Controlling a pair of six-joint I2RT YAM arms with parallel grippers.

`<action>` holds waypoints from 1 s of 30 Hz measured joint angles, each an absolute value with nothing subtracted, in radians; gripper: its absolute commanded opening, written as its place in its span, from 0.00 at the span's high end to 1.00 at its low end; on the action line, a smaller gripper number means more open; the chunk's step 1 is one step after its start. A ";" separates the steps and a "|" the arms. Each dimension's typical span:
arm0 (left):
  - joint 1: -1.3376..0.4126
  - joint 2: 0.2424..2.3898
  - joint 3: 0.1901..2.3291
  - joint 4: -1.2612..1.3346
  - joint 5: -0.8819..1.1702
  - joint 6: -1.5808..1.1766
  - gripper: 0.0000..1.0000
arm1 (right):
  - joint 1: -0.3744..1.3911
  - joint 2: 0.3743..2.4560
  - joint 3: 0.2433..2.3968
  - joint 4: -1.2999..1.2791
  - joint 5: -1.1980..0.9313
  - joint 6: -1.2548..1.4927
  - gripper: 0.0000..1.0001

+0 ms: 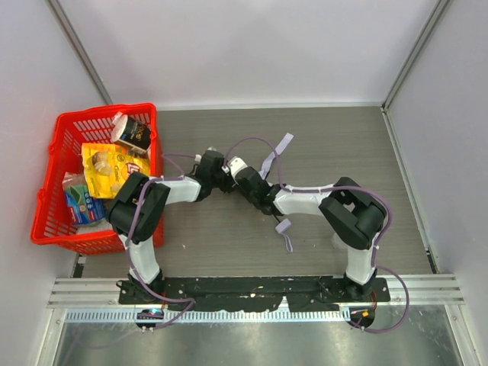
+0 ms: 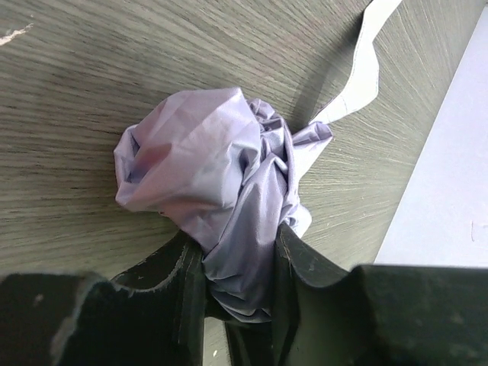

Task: Put away the umbrella

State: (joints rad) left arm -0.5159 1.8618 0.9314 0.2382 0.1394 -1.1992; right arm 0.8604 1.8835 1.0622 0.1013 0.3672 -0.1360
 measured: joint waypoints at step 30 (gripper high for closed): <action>-0.504 1.879 1.034 0.104 0.090 -1.097 0.42 | 0.421 2.027 0.969 0.538 -0.741 0.344 0.99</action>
State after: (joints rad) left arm -0.5037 1.8786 1.0340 0.1036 0.0902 -1.0973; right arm 0.4213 2.0274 0.9691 0.5381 -0.7406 0.3439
